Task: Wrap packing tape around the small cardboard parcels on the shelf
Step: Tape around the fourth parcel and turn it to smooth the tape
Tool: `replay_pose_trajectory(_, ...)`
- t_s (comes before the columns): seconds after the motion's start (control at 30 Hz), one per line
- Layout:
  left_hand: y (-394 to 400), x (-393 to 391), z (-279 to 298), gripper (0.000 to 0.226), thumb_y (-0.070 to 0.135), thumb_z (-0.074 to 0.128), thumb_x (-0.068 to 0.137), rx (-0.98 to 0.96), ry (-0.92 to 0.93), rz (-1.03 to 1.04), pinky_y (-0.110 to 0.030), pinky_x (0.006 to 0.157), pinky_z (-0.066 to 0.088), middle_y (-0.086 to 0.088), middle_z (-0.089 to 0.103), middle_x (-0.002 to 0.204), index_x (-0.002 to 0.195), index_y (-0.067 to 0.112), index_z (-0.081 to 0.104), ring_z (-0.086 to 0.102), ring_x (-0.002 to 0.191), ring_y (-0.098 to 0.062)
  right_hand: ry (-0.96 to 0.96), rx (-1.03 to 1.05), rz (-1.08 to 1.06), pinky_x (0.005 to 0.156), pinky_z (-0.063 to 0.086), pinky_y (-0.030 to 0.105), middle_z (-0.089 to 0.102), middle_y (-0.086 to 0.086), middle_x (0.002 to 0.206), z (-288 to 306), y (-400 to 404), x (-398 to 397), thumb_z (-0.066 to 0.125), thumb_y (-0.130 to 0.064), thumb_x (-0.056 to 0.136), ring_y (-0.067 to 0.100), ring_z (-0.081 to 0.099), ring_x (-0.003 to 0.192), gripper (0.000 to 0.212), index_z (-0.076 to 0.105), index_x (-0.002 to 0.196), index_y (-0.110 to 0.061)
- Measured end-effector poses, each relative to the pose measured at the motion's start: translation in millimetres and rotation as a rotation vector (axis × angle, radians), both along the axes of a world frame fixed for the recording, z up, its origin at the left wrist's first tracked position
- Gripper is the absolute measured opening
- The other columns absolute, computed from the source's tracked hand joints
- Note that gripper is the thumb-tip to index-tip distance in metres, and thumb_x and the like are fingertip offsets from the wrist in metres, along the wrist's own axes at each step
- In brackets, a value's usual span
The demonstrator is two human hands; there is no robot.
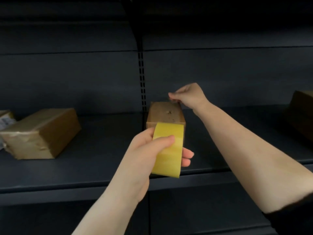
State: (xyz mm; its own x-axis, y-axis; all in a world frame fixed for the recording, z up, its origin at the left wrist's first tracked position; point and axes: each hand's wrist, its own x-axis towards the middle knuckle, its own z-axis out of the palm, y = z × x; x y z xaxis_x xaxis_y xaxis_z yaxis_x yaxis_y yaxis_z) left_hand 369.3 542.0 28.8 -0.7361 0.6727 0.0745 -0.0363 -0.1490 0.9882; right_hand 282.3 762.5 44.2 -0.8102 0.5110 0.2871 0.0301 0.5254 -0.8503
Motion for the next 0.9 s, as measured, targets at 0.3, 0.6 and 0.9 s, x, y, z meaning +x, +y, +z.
replay_pose_trajectory(0.3, 5.1, -3.3, 8.3, 0.013, 0.017, 0.052, 0.091, -0.029, -0.01, -0.031, -0.035, 0.066, 0.058, -0.013, 0.075, 0.074, 0.099, 0.014, 0.061, 0.071, 0.065, -0.02, -0.01, 0.03, -0.042, 0.076, 0.043, 0.02, 0.065, 0.0, 0.083, 3.5, 2.7, -4.8, 0.077, -0.02, 0.075, 0.01, 0.059, 0.082, 0.01, 0.073, 0.08, -0.012)
replay_pose_trajectory(0.6, 5.2, -8.7, 8.1, 0.013, 0.018, 0.053, 0.088, -0.035, -0.042, -0.014, -0.036, 0.068, 0.058, -0.013, 0.075, 0.074, 0.098, 0.015, 0.061, 0.071, 0.064, -0.021, -0.036, 0.067, -0.063, 0.067, 0.043, 0.019, 0.063, -0.004, 0.075, -5.7, 2.9, -13.7, 0.075, -0.021, 0.077, 0.001, 0.053, 0.066, 0.007, 0.074, 0.079, -0.014)
replay_pose_trajectory(0.9, 4.3, -12.2, 1.1, 0.015, 0.016, 0.053, 0.089, -0.08, -0.074, 0.014, -0.037, 0.068, 0.058, -0.015, 0.074, 0.075, 0.101, 0.013, 0.061, 0.071, 0.063, -0.021, -0.052, 0.151, -0.095, 0.072, 0.044, 0.02, 0.065, -0.005, 0.083, -16.7, 1.5, -16.0, 0.071, -0.023, 0.08, 0.008, 0.059, 0.08, 0.012, 0.075, 0.087, -0.014)
